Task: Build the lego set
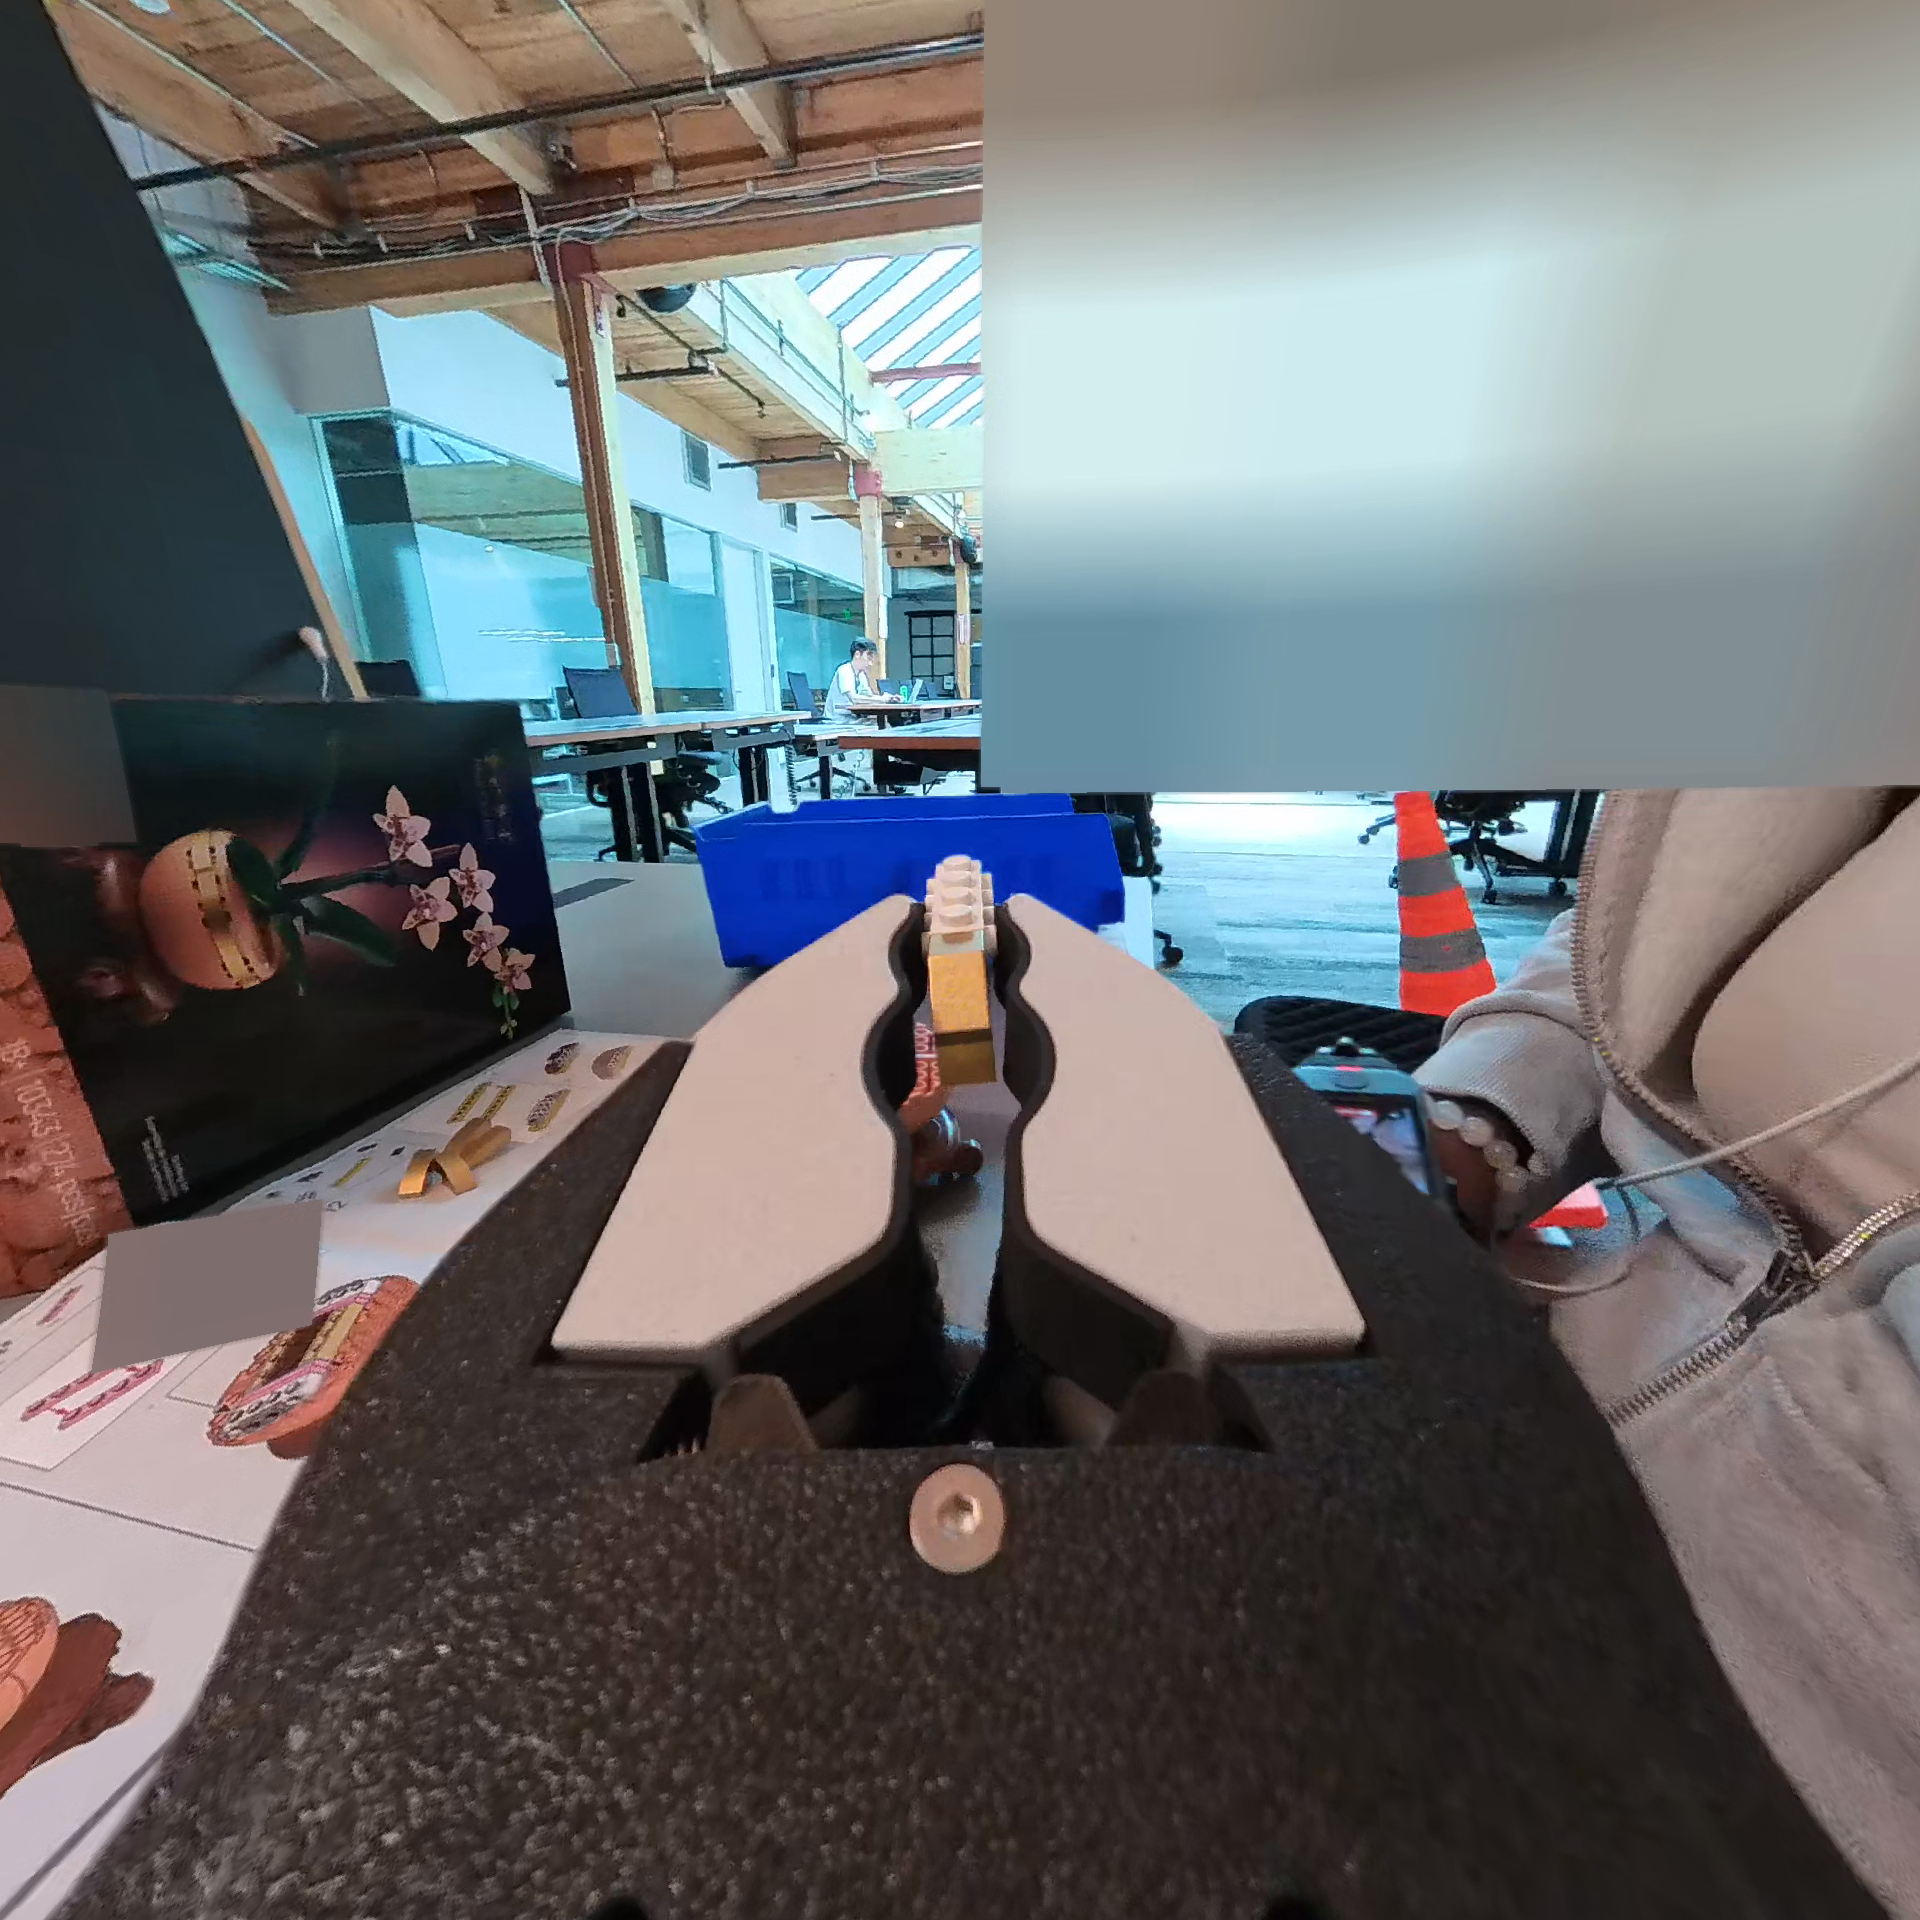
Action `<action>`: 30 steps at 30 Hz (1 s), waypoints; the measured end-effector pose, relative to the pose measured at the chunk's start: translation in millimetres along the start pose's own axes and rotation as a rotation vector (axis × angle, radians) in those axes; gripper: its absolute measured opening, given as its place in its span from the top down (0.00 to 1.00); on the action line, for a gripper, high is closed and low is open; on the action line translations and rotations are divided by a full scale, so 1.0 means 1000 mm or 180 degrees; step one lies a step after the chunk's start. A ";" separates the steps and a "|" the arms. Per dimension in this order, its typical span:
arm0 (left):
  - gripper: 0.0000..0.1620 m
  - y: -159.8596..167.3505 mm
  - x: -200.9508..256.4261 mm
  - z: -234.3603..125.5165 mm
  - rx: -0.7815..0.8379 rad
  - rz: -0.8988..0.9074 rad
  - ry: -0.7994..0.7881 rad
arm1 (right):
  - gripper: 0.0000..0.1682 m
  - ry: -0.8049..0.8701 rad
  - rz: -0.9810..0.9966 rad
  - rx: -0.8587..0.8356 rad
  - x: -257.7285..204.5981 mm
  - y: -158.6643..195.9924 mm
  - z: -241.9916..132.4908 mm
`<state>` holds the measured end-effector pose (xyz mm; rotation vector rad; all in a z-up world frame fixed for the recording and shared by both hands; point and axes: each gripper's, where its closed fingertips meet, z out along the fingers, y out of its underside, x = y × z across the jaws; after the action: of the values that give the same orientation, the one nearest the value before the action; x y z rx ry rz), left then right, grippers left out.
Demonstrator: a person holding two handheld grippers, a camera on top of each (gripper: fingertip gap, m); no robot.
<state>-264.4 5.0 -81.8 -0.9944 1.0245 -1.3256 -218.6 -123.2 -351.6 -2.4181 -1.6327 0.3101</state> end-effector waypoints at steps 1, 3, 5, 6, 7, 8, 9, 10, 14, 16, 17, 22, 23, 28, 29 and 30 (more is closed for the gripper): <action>0.93 -0.002 0.002 0.000 0.0012 0.0026 0.0014 | 0.82 0.0175 -0.0092 -0.0105 0.004 0.002 -0.001; 0.93 -0.007 0.004 -0.002 0.0057 0.0036 0.0048 | 0.80 0.0342 -0.0282 -0.0379 0.005 0.007 0.003; 0.93 -0.012 0.005 -0.003 0.0130 0.0014 0.0063 | 0.83 0.0430 -0.0353 -0.0651 0.006 0.011 0.011; 0.93 -0.014 0.005 -0.005 0.0166 -0.0002 0.0074 | 0.84 0.0440 -0.0355 -0.0767 0.007 0.012 0.015; 0.93 -0.017 0.006 -0.006 0.0204 -0.0010 0.0077 | 0.87 0.0401 -0.0369 -0.0849 0.006 0.013 0.020; 0.93 -0.020 0.006 -0.008 0.0242 -0.0008 0.0073 | 0.91 0.0348 -0.0384 -0.0887 0.004 0.013 0.025; 0.93 -0.023 0.006 -0.010 0.0269 0.0001 0.0065 | 0.94 0.0295 -0.0397 -0.0935 0.003 0.014 0.029; 0.93 -0.025 0.006 -0.012 0.0281 0.0022 0.0051 | 0.96 0.0236 -0.0442 -0.0981 0.003 0.015 0.030; 0.93 -0.025 0.003 -0.016 0.0238 0.0124 -0.0011 | 0.99 -0.0313 0.0250 -0.0126 -0.005 -0.003 -0.002; 0.93 -0.026 0.002 -0.016 0.0280 0.0064 0.0006 | 0.99 -0.0402 0.0436 0.0374 -0.004 -0.014 -0.033; 0.93 -0.025 0.002 -0.016 0.0293 0.0032 0.0008 | 0.99 -0.0415 0.0462 0.0591 -0.004 -0.020 -0.050; 0.93 -0.020 -0.001 -0.014 0.0250 -0.0003 -0.0001 | 0.99 -0.0192 0.0407 0.1712 0.013 -0.080 -0.136; 0.93 -0.019 -0.001 -0.014 0.0236 0.0002 -0.0006 | 0.99 0.0113 0.0351 0.1894 0.030 -0.092 -0.154; 0.93 -0.016 -0.019 -0.020 0.0200 -0.0094 -0.0267 | 0.99 0.1890 0.0215 0.1907 0.137 -0.114 -0.180; 0.93 -0.016 -0.024 -0.022 0.0209 -0.0127 -0.0361 | 0.99 0.2077 0.0191 0.1815 0.147 -0.116 -0.170; 0.93 -0.016 -0.030 -0.024 0.0215 -0.0153 -0.0453 | 0.99 0.2273 0.0119 0.1667 0.155 -0.116 -0.159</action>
<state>-291.8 35.1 -72.6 -1.0519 0.8478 -1.3006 -218.9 54.9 -175.2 -1.8472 -1.0267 -0.1121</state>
